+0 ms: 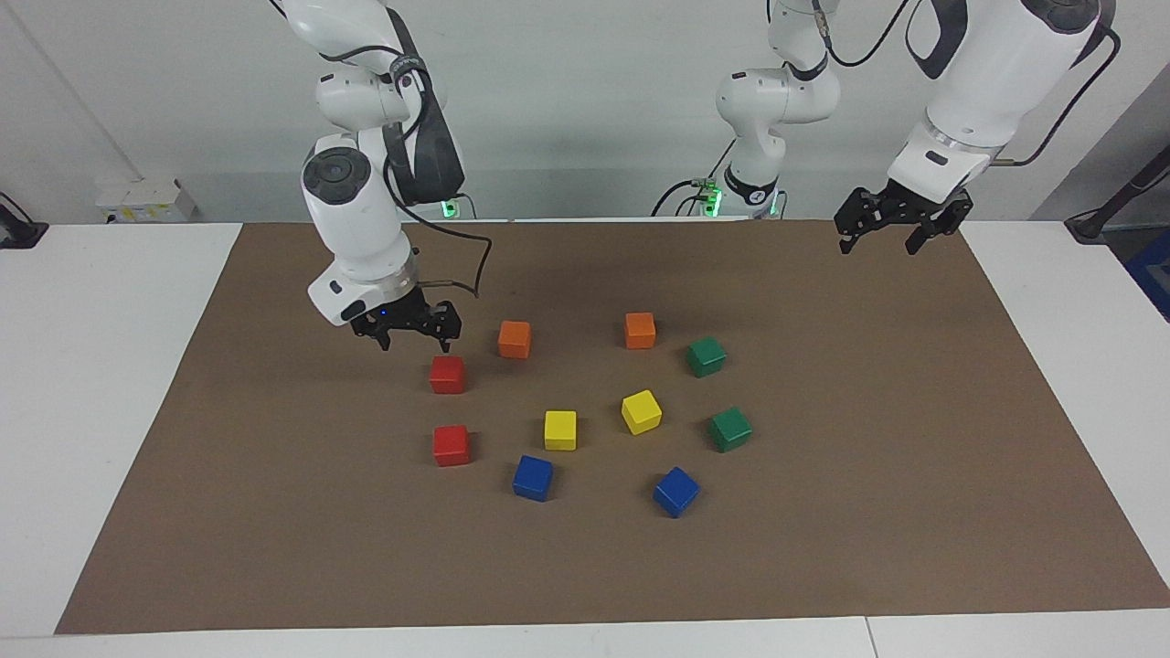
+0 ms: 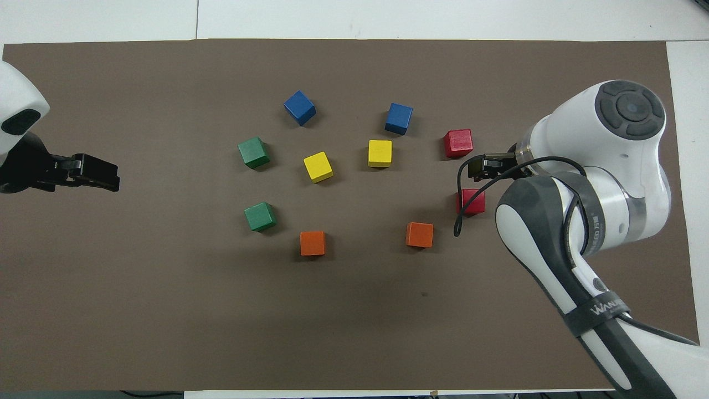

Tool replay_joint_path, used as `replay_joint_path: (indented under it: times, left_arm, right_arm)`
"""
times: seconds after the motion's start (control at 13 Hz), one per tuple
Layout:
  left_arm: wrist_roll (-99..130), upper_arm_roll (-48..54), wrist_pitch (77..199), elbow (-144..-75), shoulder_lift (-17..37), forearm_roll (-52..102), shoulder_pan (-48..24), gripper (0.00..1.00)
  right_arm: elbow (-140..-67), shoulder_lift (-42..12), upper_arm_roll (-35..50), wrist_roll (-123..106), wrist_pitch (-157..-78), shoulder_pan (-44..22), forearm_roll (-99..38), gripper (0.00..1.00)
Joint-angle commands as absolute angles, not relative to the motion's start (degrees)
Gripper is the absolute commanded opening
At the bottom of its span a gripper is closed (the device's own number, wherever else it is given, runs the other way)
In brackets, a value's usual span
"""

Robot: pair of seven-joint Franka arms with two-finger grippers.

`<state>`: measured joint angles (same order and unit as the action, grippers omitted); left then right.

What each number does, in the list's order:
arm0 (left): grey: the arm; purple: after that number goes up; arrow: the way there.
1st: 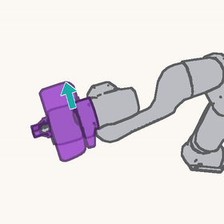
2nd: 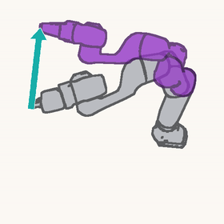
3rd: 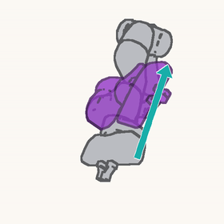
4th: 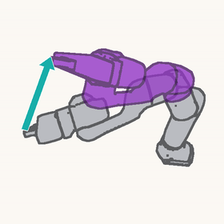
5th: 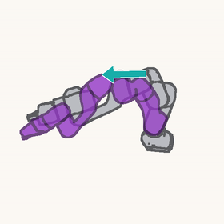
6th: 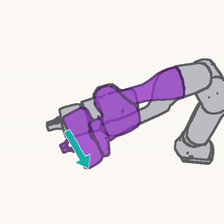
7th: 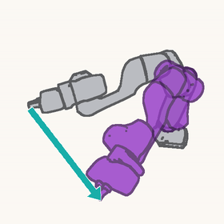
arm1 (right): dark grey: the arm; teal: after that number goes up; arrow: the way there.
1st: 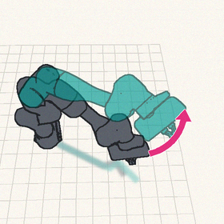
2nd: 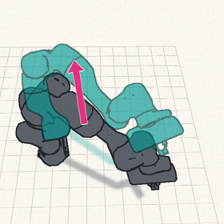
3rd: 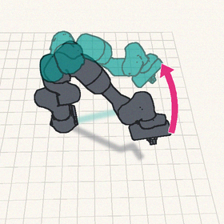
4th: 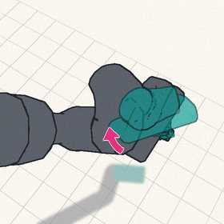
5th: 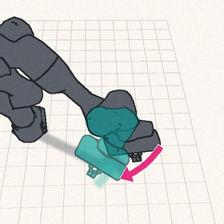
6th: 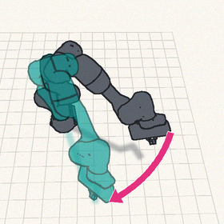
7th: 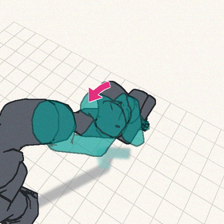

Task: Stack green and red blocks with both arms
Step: 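Reach the right gripper toward the nearer red cube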

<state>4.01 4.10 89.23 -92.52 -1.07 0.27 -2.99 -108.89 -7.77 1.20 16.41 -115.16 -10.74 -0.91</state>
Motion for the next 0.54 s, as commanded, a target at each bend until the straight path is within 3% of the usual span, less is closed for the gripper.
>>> replay_joint_path:
  times: [0.0,0.46]
  left_arm:
    - [11.32,3.78,95.00,-97.19,-2.72,0.97,-4.48,1.00]
    - [23.44,3.69,108.51,-109.58,-0.80,0.97,-13.43,1.00]
  right_arm:
    - [-111.44,-7.73,1.58,17.40,-117.85,-11.59,-1.49,1.00]
    - [-113.81,-9.58,1.58,17.49,-121.55,-12.92,-1.49,1.00]
